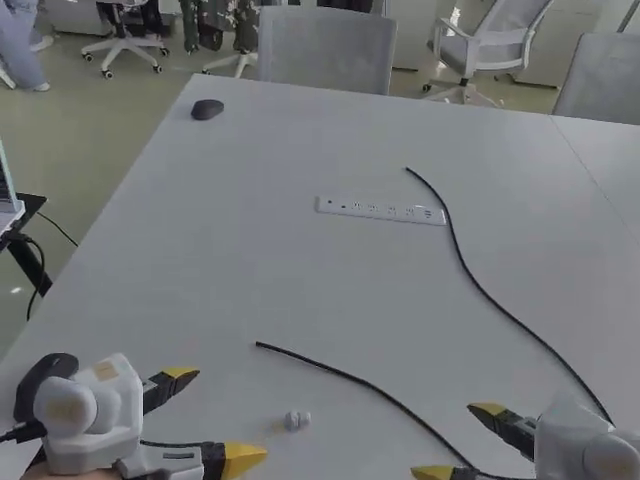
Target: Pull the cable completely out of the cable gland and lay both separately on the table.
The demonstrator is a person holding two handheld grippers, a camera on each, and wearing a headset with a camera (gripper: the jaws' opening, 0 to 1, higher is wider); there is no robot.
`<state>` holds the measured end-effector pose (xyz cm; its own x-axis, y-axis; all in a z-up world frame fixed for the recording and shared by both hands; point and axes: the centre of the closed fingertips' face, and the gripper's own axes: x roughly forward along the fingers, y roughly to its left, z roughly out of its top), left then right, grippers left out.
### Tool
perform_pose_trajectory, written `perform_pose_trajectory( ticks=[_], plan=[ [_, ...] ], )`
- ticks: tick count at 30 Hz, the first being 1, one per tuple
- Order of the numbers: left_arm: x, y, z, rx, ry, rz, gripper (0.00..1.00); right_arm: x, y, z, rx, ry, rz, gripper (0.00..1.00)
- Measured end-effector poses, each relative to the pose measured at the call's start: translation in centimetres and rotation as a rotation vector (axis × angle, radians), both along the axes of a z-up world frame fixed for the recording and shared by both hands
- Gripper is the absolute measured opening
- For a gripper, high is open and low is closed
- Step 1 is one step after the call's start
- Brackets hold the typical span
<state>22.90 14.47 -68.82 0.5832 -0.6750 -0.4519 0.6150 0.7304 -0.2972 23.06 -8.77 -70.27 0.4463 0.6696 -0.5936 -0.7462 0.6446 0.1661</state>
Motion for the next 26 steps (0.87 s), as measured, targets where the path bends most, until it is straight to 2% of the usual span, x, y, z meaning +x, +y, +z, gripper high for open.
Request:
perform_pose_trajectory(
  ticks=[3, 5, 9, 11, 14, 20, 24, 26],
  plan=[
    [-0.2, 0.4, -0.5, 0.022, 0.012, 0.0, 0.97, -0.5, 0.3, -0.2, 0.003, 0.012, 0.027, 0.79],
    [-0.4, 0.7, -0.7, 0.048, 0.009, -0.001, 0.99, -0.7, 0.4, -0.3, 0.01, 0.029, 0.03, 0.8],
    [-0.5, 0.9, -0.8, 0.051, 0.012, 0.005, 0.99, -1.1, 1.0, -0.2, 0.049, 0.045, 0.027, 0.89],
    [-0.6, 0.9, -1.0, 0.054, 0.024, 0.003, 0.99, -1.4, 1.1, -0.5, 0.046, 0.055, 0.033, 0.92],
    [-0.7, 0.8, -0.9, 0.058, 0.019, -0.001, 0.99, -1.8, 1.2, -0.8, 0.041, 0.063, 0.044, 0.98],
    [-0.9, 0.7, -0.9, 0.069, 0.025, -0.014, 0.99, -2.3, 0.9, -1.2, 0.03, 0.075, 0.046, 0.99],
    [-0.6, 1.1, -0.7, 0.06, 0.017, 0.008, 0.99, -2.2, 0.7, -1.2, 0.029, 0.073, 0.037, 0.99],
    [-0.6, 0.9, -0.7, 0.053, 0.023, 0.007, 0.99, -2.2, 0.5, -1.3, 0.033, 0.075, 0.028, 0.99]
  ],
)
